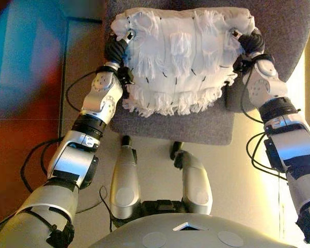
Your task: Pick up the cushion and take it to the sofa
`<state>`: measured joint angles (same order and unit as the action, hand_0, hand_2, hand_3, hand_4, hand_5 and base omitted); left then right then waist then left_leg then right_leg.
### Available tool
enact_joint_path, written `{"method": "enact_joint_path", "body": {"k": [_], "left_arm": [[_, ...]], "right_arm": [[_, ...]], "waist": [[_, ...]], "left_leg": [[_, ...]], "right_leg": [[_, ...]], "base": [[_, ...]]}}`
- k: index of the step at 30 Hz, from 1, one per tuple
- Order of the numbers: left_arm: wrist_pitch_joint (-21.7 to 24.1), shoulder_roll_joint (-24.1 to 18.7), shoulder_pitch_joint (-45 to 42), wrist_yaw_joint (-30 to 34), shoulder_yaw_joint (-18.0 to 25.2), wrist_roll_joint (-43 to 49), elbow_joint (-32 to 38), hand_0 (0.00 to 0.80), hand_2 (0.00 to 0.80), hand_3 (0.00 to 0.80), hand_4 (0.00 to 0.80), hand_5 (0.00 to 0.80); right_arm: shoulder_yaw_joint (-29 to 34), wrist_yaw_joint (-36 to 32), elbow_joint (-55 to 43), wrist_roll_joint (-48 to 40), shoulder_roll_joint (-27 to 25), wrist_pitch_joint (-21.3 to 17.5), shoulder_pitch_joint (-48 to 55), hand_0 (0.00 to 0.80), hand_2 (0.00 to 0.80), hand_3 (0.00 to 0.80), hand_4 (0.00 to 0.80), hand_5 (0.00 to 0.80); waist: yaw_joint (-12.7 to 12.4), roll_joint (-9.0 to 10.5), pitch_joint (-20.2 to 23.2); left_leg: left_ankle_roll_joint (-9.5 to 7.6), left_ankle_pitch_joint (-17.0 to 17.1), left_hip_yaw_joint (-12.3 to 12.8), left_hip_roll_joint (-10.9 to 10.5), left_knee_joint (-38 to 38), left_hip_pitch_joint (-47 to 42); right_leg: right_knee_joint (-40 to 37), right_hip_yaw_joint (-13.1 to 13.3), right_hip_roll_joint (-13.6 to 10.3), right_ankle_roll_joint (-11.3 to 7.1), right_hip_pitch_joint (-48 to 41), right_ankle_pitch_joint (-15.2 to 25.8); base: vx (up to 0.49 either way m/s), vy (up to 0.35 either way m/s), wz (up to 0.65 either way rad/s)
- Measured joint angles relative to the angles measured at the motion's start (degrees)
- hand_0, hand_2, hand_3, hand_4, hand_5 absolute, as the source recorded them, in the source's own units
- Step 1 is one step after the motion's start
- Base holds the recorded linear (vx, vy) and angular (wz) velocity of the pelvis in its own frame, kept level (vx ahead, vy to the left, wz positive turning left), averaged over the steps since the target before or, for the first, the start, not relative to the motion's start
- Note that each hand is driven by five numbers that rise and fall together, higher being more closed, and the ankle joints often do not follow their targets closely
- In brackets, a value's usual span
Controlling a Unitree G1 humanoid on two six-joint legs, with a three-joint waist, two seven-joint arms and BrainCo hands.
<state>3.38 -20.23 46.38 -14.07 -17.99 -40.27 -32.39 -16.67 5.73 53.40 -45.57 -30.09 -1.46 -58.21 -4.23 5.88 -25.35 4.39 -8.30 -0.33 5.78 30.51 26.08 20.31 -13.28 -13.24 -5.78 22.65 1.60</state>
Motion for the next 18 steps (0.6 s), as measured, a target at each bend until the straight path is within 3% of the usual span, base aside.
{"method": "enact_joint_path", "body": {"k": [9, 14, 16, 18], "left_arm": [[2.81, 0.12, -1.21, -1.79, -0.05, -0.03, 2.42, 0.8, 0.8, 0.8, 0.8, 0.8], [3.05, 0.0, -1.12, -1.11, -2.03, 0.04, 3.99, 0.8, 0.8, 0.8, 0.8, 0.8], [3.06, 0.01, -1.06, -1.07, -3.35, -0.01, 4.32, 0.8, 0.8, 0.8, 0.8, 0.8], [3.06, -0.04, -1.02, -1.03, -3.4, -0.02, 4.32, 0.8, 0.8, 0.8, 0.8, 0.8]], "right_arm": [[-1.79, 1.11, 2.28, 2.41, -0.15, -4.55, -6.2, 0.8, 0.8, 0.8, 0.8, 0.8], [-3.57, 5.14, 7.45, 3.34, -0.16, -3.88, -11.08, 0.8, 0.8, 0.8, 0.8, 0.8], [-4.01, 6.08, 9.29, 3.14, -0.2, -3.14, -11.91, 0.0, 0.0, 0.0, 0.0, 0.0], [-3.98, 6.57, 10.57, 3.11, -0.25, -2.7, -12.42, 0.0, 0.0, 0.0, 0.0, 0.0]], "waist": [[-3.14, -0.71, -1.05], [-3.93, -0.91, -1.28], [-4.41, -0.96, -1.31], [-4.41, -0.99, -1.33]], "left_leg": [[-0.37, 1.23, -2.17, -2.04, 0.07, 4.0], [-0.09, 1.48, -3.78, -2.21, 0.17, 4.77], [-0.06, 1.49, -3.89, -2.43, 0.2, 4.76], [0.03, 1.54, -4.34, -2.66, 0.35, 5.01]], "right_leg": [[2.35, -2.41, -1.67, -0.24, 2.73, -1.11], [4.22, -3.62, -2.18, -0.31, 2.85, -2.88], [4.84, -3.83, -2.26, -0.29, 2.86, -3.41], [5.83, -4.26, -2.68, -0.22, 3.12, -4.07]], "base": [[0.019, -0.001, 0.18], [0.017, -0.031, 0.23], [-0.01, 0.012, 0.09], [-0.016, 0.022, 0.13]]}}
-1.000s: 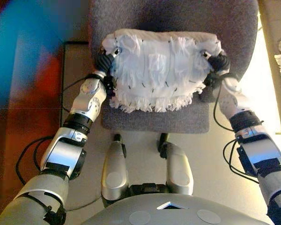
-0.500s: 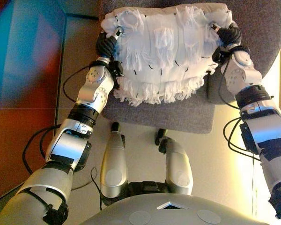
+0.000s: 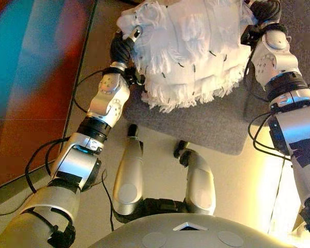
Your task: Pick up the cushion and take it to the sofa
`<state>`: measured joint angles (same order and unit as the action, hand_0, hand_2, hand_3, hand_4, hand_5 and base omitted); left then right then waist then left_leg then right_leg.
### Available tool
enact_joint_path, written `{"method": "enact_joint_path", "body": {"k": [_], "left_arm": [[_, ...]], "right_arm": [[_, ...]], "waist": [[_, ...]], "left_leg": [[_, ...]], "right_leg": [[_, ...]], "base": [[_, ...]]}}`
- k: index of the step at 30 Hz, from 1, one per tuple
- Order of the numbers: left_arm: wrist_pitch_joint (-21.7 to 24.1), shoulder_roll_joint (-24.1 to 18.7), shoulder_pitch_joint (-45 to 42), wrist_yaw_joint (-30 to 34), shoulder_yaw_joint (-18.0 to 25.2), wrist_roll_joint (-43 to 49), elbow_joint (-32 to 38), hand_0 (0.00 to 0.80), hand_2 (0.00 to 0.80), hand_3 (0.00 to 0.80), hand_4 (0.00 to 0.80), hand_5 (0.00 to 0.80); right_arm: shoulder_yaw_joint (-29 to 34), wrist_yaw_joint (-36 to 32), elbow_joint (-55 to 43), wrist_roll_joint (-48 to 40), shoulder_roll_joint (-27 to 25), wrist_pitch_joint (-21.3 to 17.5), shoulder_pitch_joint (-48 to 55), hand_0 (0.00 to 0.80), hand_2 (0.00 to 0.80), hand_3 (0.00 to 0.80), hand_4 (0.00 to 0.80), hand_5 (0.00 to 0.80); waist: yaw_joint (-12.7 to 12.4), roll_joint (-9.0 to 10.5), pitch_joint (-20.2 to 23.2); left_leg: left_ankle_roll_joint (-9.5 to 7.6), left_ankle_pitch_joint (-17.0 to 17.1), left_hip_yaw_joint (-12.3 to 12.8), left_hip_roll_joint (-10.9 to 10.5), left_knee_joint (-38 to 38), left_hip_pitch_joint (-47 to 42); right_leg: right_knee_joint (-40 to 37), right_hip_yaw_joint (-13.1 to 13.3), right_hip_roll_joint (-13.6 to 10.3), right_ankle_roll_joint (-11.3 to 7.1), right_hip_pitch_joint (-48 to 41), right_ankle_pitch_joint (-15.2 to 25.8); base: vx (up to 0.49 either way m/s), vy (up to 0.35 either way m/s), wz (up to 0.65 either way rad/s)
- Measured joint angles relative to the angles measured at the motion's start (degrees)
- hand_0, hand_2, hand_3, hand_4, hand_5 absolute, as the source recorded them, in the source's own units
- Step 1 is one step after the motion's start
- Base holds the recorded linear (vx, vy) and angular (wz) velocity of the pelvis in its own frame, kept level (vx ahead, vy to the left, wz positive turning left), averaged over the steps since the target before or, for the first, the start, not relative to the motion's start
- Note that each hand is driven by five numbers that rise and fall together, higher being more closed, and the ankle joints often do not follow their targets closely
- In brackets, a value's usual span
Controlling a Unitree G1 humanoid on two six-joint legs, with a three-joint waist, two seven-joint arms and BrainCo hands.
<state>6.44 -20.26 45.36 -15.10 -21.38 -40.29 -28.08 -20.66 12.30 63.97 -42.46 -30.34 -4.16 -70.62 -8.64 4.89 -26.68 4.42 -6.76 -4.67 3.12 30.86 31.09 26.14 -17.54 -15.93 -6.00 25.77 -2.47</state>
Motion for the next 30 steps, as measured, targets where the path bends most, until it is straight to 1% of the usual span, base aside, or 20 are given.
{"method": "enact_joint_path", "body": {"k": [2, 3, 4, 8, 12, 17, 19, 22, 24, 26, 30], "left_arm": [[-0.02, -0.05, 0.24, 0.41, -0.33, -0.02, 0.0, 0.8, 0.8, 0.8, 0.8, 0.8], [-0.04, -0.12, 0.58, 0.51, -0.66, -0.11, -0.12, 0.483, 0.483, 0.483, 0.483, 0.483], [-0.12, -0.11, 0.82, 0.5, -0.97, -1.05, -0.16, 0.0, 0.0, 0.0, 0.0, 0.0], [-0.35, -0.46, 0.85, 0.12, -0.99, -2.28, -0.38, 0.0, 0.0, 0.0, 0.0, 0.0], [-0.47, -1.51, 0.85, -0.45, -0.92, -2.29, -0.44, 0.0, 0.0, 0.0, 0.0, 0.0], [-0.47, -2.86, 0.48, -0.81, -0.66, -3.16, -0.31, 0.0, 0.0, 0.0, 0.0, 0.0], [-0.45, -3.27, -0.6, -0.83, 0.4, -3.26, 0.07, 0.0, 0.0, 0.0, 0.0, 0.0], [-0.45, -5.77, -3.08, -0.7, 1.25, -3.4, 1.48, 0.0, 0.0, 0.0, 0.0, 0.0], [-0.3, -6.78, -5.07, -0.66, 3.26, -3.9, 3.0, 0.0, 0.0, 0.0, 0.0, 0.0], [0.02, -7.66, -7.55, -0.39, 5.08, -4.38, 5.19, 0.0, 0.0, 0.0, 0.0, 0.0], [0.59, -8.52, -11.17, 0.8, 5.78, -4.34, 8.37, 0.0, 0.0, 0.0, 0.0, 0.0]], "right_arm": [[0.03, 0.25, 0.22, -0.02, -0.22, 0.04, -0.28, 0.0, 0.0, 0.0, 0.0, 0.0], [0.05, 0.4, 0.29, -0.02, -0.23, 0.18, -0.47, 0.0, 0.0, 0.0, 0.0, 0.0], [0.06, 0.57, 0.32, -0.02, -0.2, 0.48, -0.71, 0.0, 0.0, 0.0, 0.0, 0.0], [0.74, 0.8, 0.47, 0.0, -0.18, 1.16, -1.33, 0.0, 0.0, 0.0, 0.0, 0.0], [1.05, 0.6, 0.48, 0.01, -0.45, 2.11, -1.33, 0.0, 0.0, 0.0, 0.0, 0.0], [1.98, 0.64, 0.44, -0.1, -0.66, 2.26, -1.1, 0.0, 0.0, 0.0, 0.0, 0.0], [2.14, 1.1, 0.25, -1.05, -0.6, 2.39, -0.47, 0.0, 0.0, 0.0, 0.0, 0.0], [4.11, 3.04, -0.26, -2.39, -0.59, 2.83, 1.29, 0.0, 0.0, 0.0, 0.0, 0.0], [4.56, 3.85, -0.31, -3.58, -0.75, 2.94, 1.99, 0.0, 0.0, 0.0, 0.0, 0.0], [6.34, 4.32, -1.63, -4.87, -1.07, 2.94, 3.34, 0.0, 0.0, 0.0, 0.0, 0.0], [7.91, 4.29, -3.0, -5.66, -2.61, 3.07, 5.42, 0.0, 0.0, 0.0, 0.0, 0.0]], "waist": [[0.03, -0.06, -0.04], [0.03, -0.2, -0.23], [-0.01, -0.38, -0.36], [-0.02, -1.25, -0.88], [0.0, -1.27, -0.89], [-0.05, -1.26, -0.89], [-0.17, -1.26, -0.89], [-0.39, -1.25, -0.89], [-0.39, -1.25, -0.89], [-0.33, -1.26, -0.87], [-0.32, -1.26, -0.85]], "left_leg": [[0.02, -0.01, -0.13, -0.17, 0.58, 0.53], [0.05, -0.04, -0.16, -0.19, 0.95, 0.68], [0.05, -0.04, -0.19, -0.19, 1.11, 0.68], [0.05, -0.08, -0.19, -0.34, 1.75, 0.69], [-0.02, -0.01, -0.19, -0.3, 1.72, 0.65], [-0.1, 0.41, -0.02, -0.26, 0.94, -0.16], [-0.12, 0.81, 0.27, -0.08, -0.5, -1.75], [-0.09, 1.26, 0.94, 0.29, -3.16, -5.42], [-0.1, 1.66, 1.43, 0.48, -5.17, -7.57], [-0.16, 2.3, 2.04, 0.59, -7.65, -9.83], [-0.38, 3.0, 3.08, 0.46, -10.86, -13.06]], "right_leg": [[1.17, -0.18, -0.36, 0.06, 0.52, -0.63], [1.77, -0.19, -0.45, 0.06, 0.61, -0.91], [2.03, -0.19, -0.5, 0.08, 0.61, -1.0], [3.27, -0.17, -1.0, 0.2, 0.75, -1.34], [3.53, -0.15, -1.27, 0.25, 0.81, -1.39], [2.47, -0.16, -1.09, 0.14, 0.07, -0.94], [0.79, -0.16, -0.64, 0.03, -1.54, -0.28], [-2.44, -0.16, 0.08, -0.18, -5.01, 0.69], [-5.03, -0.17, 0.59, -0.32, -7.18, 1.57], [-8.55, -0.17, 1.18, -0.51, -9.65, 2.92], [-13.19, -0.18, 1.64, -1.0, -13.03, 4.56]], "base": [[-0.002, 0.029, 0.12], [0.005, 0.049, 0.1], [0.009, 0.059, 0.06], [0.006, 0.054, 0.03], [0.034, 0.002, 0.01], [0.03, -0.014, 0.0], [0.087, -0.037, -0.05], [0.115, -0.026, -0.09], [0.119, 0.006, -0.09], [0.128, 0.024, -0.09], [0.174, 0.01, -0.04]]}}
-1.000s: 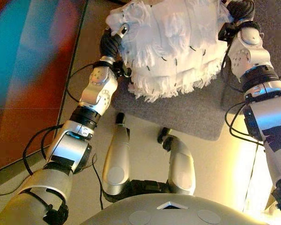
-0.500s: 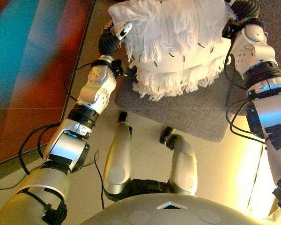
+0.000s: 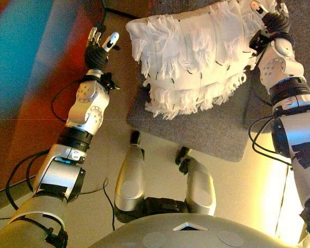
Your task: Pick up the cushion and take it to the sofa
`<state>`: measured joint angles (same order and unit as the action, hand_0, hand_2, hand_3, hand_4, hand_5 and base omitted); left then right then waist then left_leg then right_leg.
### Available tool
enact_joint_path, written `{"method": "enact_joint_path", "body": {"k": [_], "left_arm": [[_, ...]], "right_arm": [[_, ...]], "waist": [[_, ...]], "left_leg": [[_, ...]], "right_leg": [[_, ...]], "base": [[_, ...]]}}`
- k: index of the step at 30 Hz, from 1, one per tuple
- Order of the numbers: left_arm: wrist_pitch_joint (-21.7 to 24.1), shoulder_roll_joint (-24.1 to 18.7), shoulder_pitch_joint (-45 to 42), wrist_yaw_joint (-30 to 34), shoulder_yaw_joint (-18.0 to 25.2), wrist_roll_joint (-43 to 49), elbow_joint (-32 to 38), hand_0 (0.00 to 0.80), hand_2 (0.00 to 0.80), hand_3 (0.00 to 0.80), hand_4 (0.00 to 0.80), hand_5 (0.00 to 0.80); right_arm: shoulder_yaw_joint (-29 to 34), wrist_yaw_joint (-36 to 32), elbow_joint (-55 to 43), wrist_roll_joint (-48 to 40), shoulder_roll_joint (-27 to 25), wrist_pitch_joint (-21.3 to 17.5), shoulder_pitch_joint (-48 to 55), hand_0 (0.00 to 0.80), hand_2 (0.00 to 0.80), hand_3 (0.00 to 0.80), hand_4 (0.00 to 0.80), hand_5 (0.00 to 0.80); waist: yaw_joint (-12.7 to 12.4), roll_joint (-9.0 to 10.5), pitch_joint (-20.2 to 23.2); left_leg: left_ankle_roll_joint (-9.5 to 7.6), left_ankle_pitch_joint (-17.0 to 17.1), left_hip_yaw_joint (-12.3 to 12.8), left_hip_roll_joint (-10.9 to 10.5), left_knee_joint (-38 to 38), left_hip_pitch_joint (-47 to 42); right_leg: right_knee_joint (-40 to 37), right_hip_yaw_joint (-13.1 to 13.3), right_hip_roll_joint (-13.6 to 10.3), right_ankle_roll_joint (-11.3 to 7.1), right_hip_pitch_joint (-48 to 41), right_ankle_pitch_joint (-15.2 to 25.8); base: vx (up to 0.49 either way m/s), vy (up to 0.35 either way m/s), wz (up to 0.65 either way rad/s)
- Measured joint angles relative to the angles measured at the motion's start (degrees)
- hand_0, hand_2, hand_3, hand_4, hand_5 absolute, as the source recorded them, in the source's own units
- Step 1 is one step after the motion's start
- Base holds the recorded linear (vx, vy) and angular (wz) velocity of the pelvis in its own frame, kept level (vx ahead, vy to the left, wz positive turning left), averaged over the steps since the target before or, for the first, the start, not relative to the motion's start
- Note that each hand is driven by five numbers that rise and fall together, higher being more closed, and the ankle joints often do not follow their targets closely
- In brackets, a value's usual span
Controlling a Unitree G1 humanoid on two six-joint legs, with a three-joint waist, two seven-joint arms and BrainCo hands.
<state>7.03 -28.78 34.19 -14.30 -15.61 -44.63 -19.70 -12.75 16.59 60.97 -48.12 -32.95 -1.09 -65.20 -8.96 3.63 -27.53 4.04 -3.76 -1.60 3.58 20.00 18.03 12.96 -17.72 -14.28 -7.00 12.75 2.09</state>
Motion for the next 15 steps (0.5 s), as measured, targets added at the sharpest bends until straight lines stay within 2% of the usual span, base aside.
{"method": "enact_joint_path", "body": {"k": [7, 12, 15], "left_arm": [[0.21, -1.6, -7.52, 1.52, 4.35, 0.12, 4.75, 0.0, 0.0, 0.0, 0.0, 0.0], [-0.26, -1.17, -13.72, 3.32, 5.85, 0.01, 5.94, 0.0, 0.0, 0.0, 0.0, 0.0], [-0.91, -0.78, -16.87, 4.93, 5.85, -0.01, 7.13, 0.0, 0.0, 0.0, 0.0, 0.0]], "right_arm": [[7.82, -0.17, -2.45, -1.1, -5.13, 0.38, 5.91, 0.0, 0.0, 0.0, 0.0, 0.0], [10.28, -0.6, -4.74, -0.54, -10.19, 1.06, 9.75, 0.0, 0.0, 0.0, 0.0, 0.0], [10.63, -0.57, -5.53, -0.34, -10.99, 1.56, 12.37, 0.0, 0.0, 0.0, 0.0, 0.0]], "waist": [[-0.03, -0.05, 1.08], [-0.05, -0.21, 5.91], [0.12, -0.06, 8.87]], "left_leg": [[-0.26, 0.52, 3.15, -0.39, -6.18, -9.28], [-0.06, 0.5, 3.81, -0.47, -9.07, -13.56], [0.1, 0.39, 4.25, -0.44, -10.43, -15.77]], "right_leg": [[-8.75, -0.07, 0.72, -1.18, -10.08, 1.94], [-13.18, -0.03, 1.4, -1.4, -14.89, 2.82], [-14.43, -0.02, 1.63, -1.41, -16.8, 2.81]], "base": [[0.207, -0.012, -0.02], [0.178, -0.015, -0.03], [0.178, -0.029, -0.05]]}}
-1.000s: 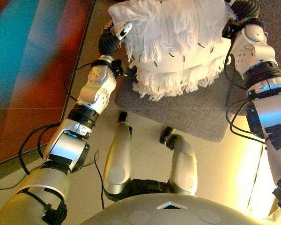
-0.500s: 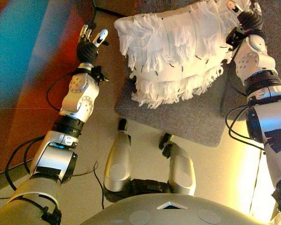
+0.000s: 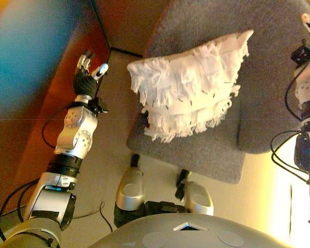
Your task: Pick up the cushion and take it to the sofa
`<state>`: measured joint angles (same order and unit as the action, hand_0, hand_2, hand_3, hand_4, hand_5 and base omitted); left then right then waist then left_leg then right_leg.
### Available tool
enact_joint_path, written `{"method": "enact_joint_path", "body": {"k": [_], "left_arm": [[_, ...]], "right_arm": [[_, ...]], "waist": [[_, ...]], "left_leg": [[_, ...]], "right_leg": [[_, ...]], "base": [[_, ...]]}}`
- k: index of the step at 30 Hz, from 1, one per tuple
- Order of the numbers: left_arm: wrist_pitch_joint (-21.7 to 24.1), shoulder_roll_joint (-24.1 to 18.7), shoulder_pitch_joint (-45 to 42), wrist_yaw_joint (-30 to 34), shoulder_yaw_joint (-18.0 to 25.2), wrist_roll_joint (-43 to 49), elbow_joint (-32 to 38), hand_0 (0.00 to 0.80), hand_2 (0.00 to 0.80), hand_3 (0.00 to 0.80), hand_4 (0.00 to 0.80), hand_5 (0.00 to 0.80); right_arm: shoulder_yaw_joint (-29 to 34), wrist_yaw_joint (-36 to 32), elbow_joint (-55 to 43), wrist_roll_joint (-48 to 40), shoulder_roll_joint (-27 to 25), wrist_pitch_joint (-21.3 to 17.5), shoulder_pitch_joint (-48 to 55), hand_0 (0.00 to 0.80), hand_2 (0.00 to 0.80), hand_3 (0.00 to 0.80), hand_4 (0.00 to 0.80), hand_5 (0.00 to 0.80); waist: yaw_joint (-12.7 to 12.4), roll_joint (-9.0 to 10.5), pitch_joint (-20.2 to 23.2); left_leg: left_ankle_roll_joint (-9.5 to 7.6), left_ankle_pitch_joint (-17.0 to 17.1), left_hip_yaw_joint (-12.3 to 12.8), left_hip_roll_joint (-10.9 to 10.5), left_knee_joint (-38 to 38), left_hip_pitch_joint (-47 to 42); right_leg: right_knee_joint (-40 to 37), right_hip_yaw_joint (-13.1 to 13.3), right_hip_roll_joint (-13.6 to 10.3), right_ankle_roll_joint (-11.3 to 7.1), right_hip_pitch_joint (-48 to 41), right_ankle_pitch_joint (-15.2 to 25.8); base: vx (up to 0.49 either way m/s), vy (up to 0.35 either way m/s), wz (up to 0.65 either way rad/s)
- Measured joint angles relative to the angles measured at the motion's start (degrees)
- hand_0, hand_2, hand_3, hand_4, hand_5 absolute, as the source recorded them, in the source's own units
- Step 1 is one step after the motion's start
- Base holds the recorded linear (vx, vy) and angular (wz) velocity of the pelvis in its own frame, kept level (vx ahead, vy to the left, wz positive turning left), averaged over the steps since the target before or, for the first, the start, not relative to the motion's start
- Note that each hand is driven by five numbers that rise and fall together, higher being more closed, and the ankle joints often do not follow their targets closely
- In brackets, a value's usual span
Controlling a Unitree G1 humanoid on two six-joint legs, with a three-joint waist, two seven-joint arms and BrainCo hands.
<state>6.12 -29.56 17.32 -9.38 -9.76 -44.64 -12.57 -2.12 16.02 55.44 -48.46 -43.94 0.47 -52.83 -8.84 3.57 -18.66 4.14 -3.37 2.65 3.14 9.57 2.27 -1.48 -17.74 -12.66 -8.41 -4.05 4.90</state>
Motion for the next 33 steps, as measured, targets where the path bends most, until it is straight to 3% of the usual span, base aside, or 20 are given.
{"method": "enact_joint_path", "body": {"k": [10, 14, 16, 20, 23, 33], "left_arm": [[-2.05, 1.69, -11.32, 8.66, 0.15, -2.41, 4.8, 0.0, 0.0, 0.0, 0.0, 0.0], [-2.7, 3.12, -15.53, 10.72, 0.17, -2.38, 4.8, 0.0, 0.0, 0.0, 0.0, 0.0], [-2.69, 4.95, -17.88, 11.87, 0.51, -2.38, 4.83, 0.0, 0.0, 0.0, 0.0, 0.0], [-2.3, 7.54, -21.55, 13.01, 2.56, -2.27, 5.53, 0.0, 0.0, 0.0, 0.0, 0.0], [-1.74, 9.03, -23.68, 15.29, 2.74, -2.32, 6.92, 0.0, 0.0, 0.0, 0.0, 0.0], [1.22, 12.19, -26.49, 17.03, 1.78, -4.61, 7.09, 0.0, 0.0, 0.0, 0.0, 0.0]], "right_arm": [[4.56, -2.52, -11.22, -0.05, 2.36, 1.15, 19.7, 0.0, 0.0, 0.0, 0.0, 0.0], [4.54, -6.41, -25.15, -1.89, 11.74, -0.39, 30.54, 0.0, 0.0, 0.0, 0.0, 0.0], [4.28, -10.7, -33.47, -4.39, 19.68, -1.99, 40.0, 0.0, 0.0, 0.0, 0.0, 0.0], [-0.94, -15.69, -39.5, -6.28, 29.09, -4.24, 49.22, 0.0, 0.0, 0.0, 0.0, 0.0], [-4.04, -19.66, -42.59, -6.23, 32.93, -5.97, 53.99, 0.0, 0.0, 0.0, 0.0, 0.0], [-8.7, -28.46, -41.5, -10.68, 33.82, -6.92, 58.51, 0.0, 0.0, 0.0, 0.0, 0.0]], "waist": [[0.96, 0.57, 6.57], [3.1, 1.04, 8.63], [3.31, 1.05, 9.72], [5.33, 0.52, 10.79], [6.71, -0.08, 11.75], [8.06, -1.46, 14.63]], "left_leg": [[0.53, 0.18, 1.14, 0.58, -2.97, -4.7], [0.49, 0.35, 2.33, 0.67, -4.01, -5.17], [0.54, 0.51, 3.71, 0.75, -4.94, -6.14], [0.54, 1.06, 4.9, 0.73, -6.23, -6.69], [0.61, 1.28, 5.67, 0.75, -7.19, -7.52], [0.8, 2.69, 8.31, 0.85, -10.95, -8.7]], "right_leg": [[-1.84, 0.74, 0.81, 0.01, -3.78, -0.01], [-1.91, 1.86, 0.83, 0.02, -3.43, -0.01], [-1.92, 3.18, 0.9, 0.02, -2.8, 0.0], [-2.0, 4.49, 0.98, -0.02, -1.97, 0.02], [-2.14, 5.47, 1.15, -0.07, -1.4, 0.14], [-3.57, 7.72, 1.7, 0.06, -0.13, 1.14]], "base": [[0.04, 0.007, -0.05], [-0.049, 0.03, -0.15], [-0.078, 0.048, -0.26], [-0.082, 0.018, -0.17], [-0.094, 0.028, -0.19], [-0.067, 0.015, -0.13]]}}
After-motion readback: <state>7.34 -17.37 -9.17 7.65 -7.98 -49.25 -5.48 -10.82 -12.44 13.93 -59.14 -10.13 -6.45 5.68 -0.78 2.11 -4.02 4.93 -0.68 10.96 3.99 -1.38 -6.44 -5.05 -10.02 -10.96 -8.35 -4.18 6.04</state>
